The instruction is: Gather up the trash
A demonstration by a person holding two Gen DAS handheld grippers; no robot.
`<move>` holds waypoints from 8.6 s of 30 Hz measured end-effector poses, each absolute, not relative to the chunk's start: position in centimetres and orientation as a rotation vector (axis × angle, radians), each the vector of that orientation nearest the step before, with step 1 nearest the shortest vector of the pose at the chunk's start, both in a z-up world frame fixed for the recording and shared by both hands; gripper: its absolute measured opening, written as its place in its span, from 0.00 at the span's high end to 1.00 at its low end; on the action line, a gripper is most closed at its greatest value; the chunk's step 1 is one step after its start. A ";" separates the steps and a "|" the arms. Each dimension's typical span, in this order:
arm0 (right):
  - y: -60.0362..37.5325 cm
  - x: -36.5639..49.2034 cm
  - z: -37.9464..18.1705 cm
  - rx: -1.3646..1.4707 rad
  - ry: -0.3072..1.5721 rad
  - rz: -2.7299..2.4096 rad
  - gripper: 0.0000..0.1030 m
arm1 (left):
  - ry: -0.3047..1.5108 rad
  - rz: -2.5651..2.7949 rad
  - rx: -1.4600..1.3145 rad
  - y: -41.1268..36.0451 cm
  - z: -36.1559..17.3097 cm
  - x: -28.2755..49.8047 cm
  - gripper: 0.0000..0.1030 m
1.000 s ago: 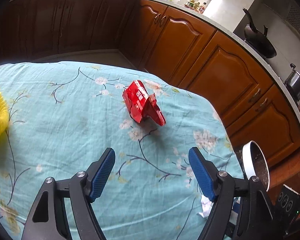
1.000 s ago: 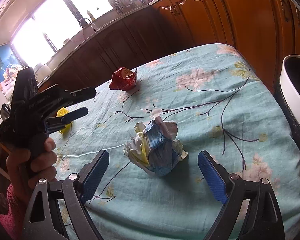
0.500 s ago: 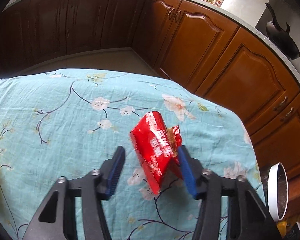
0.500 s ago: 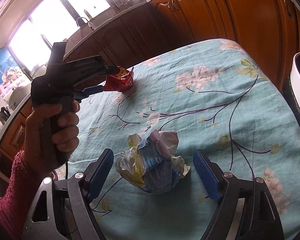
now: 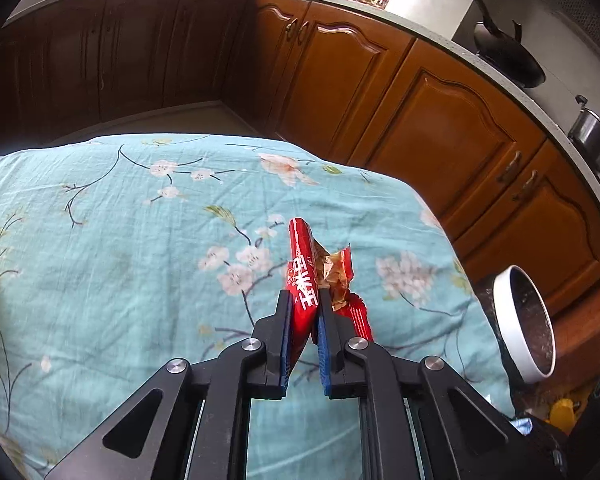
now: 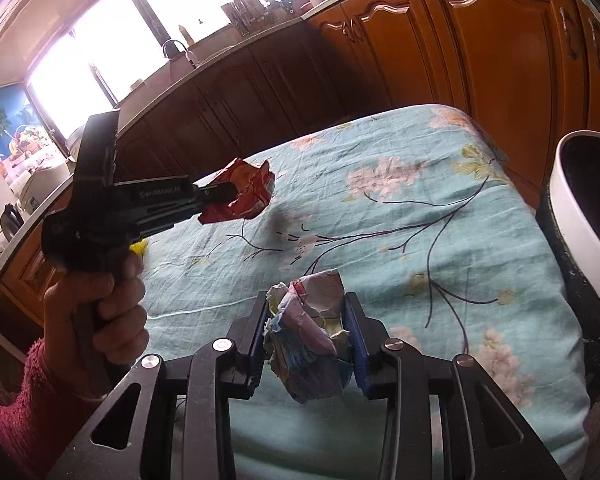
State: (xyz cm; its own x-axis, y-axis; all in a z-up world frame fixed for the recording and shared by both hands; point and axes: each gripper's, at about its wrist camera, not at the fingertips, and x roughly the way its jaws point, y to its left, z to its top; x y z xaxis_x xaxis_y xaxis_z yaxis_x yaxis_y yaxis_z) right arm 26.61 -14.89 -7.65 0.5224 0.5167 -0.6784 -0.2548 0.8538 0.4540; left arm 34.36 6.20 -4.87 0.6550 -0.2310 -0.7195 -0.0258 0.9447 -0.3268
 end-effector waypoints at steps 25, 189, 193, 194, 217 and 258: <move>-25.8 20.7 -5.4 0.423 0.801 0.270 0.65 | 0.849 -0.322 -0.092 -5.5 -1.2 24.0 0.91; -25.4 10.8 1.1 0.181 0.347 -0.011 0.00 | 0.476 -0.154 -0.069 -6.6 -1.0 9.5 0.01; -25.3 10.9 0.7 0.184 0.367 -0.004 0.00 | 0.483 -0.133 -0.048 -6.9 -1.6 9.7 0.01; -25.3 10.8 0.6 0.190 0.370 0.000 0.00 | 0.480 -0.132 -0.046 -6.9 -1.5 9.9 0.01; -25.2 11.2 -0.1 0.196 0.402 -0.003 0.00 | 0.437 -0.101 -0.016 -5.9 -2.0 10.3 0.01; -24.7 11.2 -0.5 0.210 0.423 0.018 0.00 | 0.405 -0.113 0.009 -4.7 -2.8 10.8 0.02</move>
